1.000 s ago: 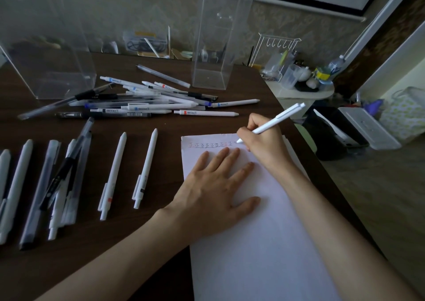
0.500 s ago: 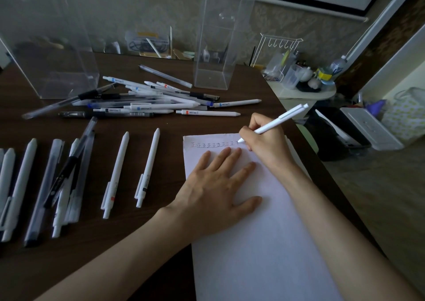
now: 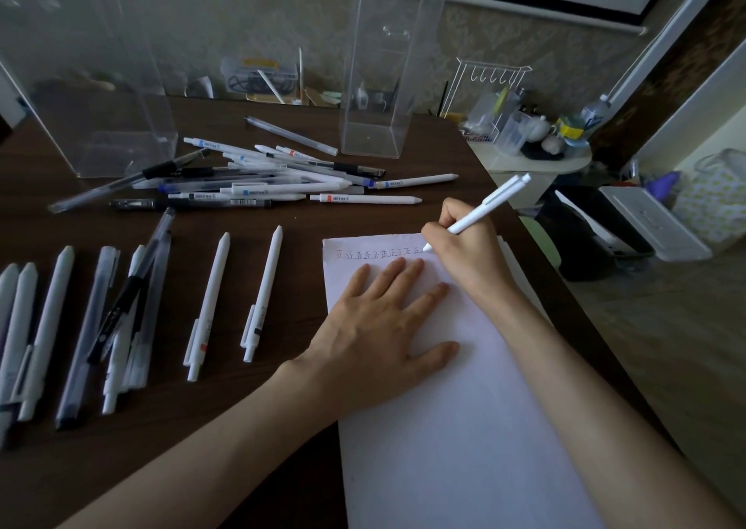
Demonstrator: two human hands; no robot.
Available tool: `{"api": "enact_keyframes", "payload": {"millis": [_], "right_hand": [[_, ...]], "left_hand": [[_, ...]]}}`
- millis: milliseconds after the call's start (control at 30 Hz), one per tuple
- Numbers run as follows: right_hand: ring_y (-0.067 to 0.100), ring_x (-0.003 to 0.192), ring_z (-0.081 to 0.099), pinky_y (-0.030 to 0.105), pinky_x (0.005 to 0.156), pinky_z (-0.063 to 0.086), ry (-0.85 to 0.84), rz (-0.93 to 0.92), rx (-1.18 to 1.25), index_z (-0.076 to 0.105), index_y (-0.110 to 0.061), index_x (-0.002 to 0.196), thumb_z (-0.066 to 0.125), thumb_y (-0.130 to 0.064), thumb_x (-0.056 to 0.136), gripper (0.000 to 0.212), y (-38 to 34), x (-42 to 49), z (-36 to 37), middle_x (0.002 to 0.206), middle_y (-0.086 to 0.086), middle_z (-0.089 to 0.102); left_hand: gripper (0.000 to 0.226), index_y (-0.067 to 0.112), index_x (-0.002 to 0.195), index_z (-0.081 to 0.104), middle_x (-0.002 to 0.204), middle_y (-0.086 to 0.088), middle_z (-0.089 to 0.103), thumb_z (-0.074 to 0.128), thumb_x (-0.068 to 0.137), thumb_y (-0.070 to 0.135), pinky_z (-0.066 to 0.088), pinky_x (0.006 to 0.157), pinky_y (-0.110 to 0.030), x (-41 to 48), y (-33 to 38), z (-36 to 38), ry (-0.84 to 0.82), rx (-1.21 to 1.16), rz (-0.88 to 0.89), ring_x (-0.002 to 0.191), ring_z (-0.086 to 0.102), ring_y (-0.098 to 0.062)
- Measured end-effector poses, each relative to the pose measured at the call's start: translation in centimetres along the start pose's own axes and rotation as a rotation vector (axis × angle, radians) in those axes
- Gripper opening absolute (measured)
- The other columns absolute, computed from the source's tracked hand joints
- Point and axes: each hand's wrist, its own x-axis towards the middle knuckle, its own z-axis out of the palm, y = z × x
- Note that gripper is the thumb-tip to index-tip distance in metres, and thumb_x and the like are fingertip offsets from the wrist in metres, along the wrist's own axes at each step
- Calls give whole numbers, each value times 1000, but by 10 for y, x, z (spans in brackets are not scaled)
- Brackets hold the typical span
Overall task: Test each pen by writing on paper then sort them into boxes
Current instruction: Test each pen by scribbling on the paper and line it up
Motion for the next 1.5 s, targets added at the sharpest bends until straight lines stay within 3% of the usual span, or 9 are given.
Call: {"api": "enact_keyframes", "payload": {"millis": [133, 267, 500, 633, 800, 967, 1133, 1367, 1500], "right_hand": [[7, 39, 44, 17, 49, 37, -33, -25, 164, 44, -12, 70, 62, -28, 91, 31, -3, -4, -3, 43, 1, 49], [4, 54, 57, 18, 57, 45, -131, -67, 172, 55, -16, 83, 67, -17, 87, 12, -2, -2, -5, 63, 2, 63], [-9, 74, 57, 10, 66, 40, -212, -73, 262, 62, -21, 104, 49, -5, 94, 23, -7, -5, -9, 88, 1, 67], [6, 89, 64, 21, 77, 48, -277, -123, 285, 66, -25, 98, 62, -21, 88, 11, -6, -7, -10, 92, 0, 69], [2, 81, 60, 13, 73, 42, -388, -181, 234, 64, -28, 94, 66, -16, 87, 14, -8, -7, -7, 84, -7, 64], [5, 99, 62, 25, 86, 45, -386, -195, 254, 59, -34, 110, 60, -24, 92, 20, -7, -7, -6, 102, -3, 69], [5, 111, 55, 12, 87, 39, -401, -197, 133, 36, -36, 140, 49, -34, 96, 46, -2, -4, -2, 118, -2, 61], [12, 115, 49, 35, 101, 42, -429, -322, -130, 48, -24, 134, 49, -28, 97, 38, -1, -7, 3, 101, -23, 52], [10, 112, 49, 27, 98, 40, -374, -330, -199, 58, -18, 125, 52, -19, 95, 30, -5, -6, 5, 102, -18, 51]], "left_hand": [[68, 28, 146, 22, 156, -2, 14, 23, 88, 64, 2, 113, -34, 1, -1, -6, 28, -66, 8, 143, 6, -18], [53, 15, 129, 40, 127, 0, 51, 58, 88, 44, 28, 93, -20, -1, -3, -13, 243, -409, -125, 118, 44, -15], [75, 31, 139, 25, 113, 4, 58, 70, 80, 35, 36, 84, -17, -2, -3, -17, 262, -643, -226, 106, 53, -10], [50, 28, 125, 53, 108, 10, 60, 72, 79, 33, 32, 73, 0, -3, -3, -22, 240, -595, -188, 92, 53, 2], [33, 23, 88, 66, 79, 6, 61, 77, 68, 46, 43, 66, -21, -8, -4, -19, 298, -499, -163, 66, 53, -6], [33, 20, 87, 64, 80, 4, 58, 70, 73, 50, 44, 67, -29, -10, -5, -19, 355, -399, -178, 71, 54, -13], [33, 15, 106, 63, 97, -5, 59, 56, 85, 40, 47, 74, -40, -33, -13, -16, 422, -85, -329, 90, 57, -28], [40, 17, 106, 63, 101, -8, 62, 48, 86, 49, 48, 77, -42, -77, -14, -22, 315, 239, -573, 93, 60, -28], [44, 18, 114, 63, 121, -15, 58, 41, 90, 48, 45, 90, -46, -77, -14, -24, 401, 220, -457, 112, 54, -33]]}}
